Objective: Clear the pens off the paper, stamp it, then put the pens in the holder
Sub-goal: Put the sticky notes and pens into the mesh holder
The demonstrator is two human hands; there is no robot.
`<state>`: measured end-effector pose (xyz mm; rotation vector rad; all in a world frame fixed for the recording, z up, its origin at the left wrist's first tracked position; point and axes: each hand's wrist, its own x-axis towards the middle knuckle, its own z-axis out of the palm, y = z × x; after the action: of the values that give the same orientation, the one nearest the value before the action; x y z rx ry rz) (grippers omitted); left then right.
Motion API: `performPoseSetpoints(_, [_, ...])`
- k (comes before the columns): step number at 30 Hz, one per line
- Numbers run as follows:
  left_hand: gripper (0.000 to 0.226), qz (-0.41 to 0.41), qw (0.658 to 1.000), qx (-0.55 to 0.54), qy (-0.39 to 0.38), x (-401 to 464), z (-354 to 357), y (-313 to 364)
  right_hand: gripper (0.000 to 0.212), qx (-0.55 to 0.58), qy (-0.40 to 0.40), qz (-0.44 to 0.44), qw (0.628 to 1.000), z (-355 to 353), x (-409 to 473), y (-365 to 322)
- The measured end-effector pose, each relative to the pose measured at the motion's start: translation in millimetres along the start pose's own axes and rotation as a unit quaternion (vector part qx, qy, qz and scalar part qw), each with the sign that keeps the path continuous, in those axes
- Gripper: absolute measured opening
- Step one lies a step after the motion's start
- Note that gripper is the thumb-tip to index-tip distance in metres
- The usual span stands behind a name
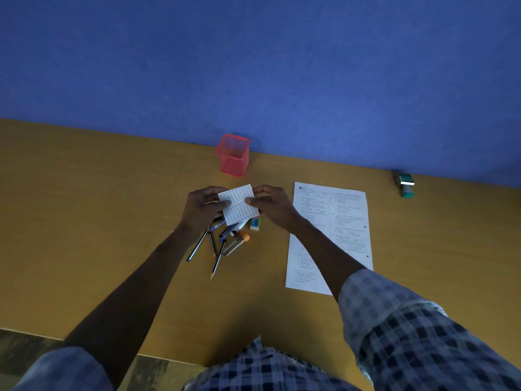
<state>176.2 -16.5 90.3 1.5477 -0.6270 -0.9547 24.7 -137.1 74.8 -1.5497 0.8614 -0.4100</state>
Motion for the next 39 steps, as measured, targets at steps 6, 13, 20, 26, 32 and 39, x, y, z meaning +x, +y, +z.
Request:
performPoseSetpoints(6, [0.028, -0.002, 1.000, -0.024, 0.006, 8.2, 2.3, -0.6, 0.014, -0.037, -0.031, -0.011, 0.999, -6.5, 7.3, -11.8])
performPoseSetpoints(13, [0.027, -0.007, 0.997, -0.059, 0.054, 35.5, 1.0, -1.8, 0.021, -0.031, 0.066, -0.037, 0.997, -9.6, 28.3, -26.2])
performPoseSetpoints(20, [0.022, -0.002, 0.990, 0.072, 0.123, 74.6, -5.7, -14.7, 0.024, -0.171, 0.157, -0.140, 0.963, -13.2, 65.2, -48.6])
performPoseSetpoints(26, [0.041, 0.026, 0.975, 0.162, 0.150, 106.0, 0.2, -14.0, 0.027, -0.294, 0.151, -0.172, 0.928, -9.1, 96.6, -68.9])
performPoseSetpoints(32, [0.051, 0.046, 0.966, 0.192, 0.169, 126.5, 9.6, -19.0, 0.028, -0.374, 0.134, -0.216, 0.892, -8.6, 113.7, -85.9])
performPoseSetpoints(39, [0.105, 0.086, 0.964, 0.210, 0.141, 137.2, 12.6, -21.3, 0.034, -0.553, 0.049, -0.183, 0.811, -6.8, 123.3, -92.5])
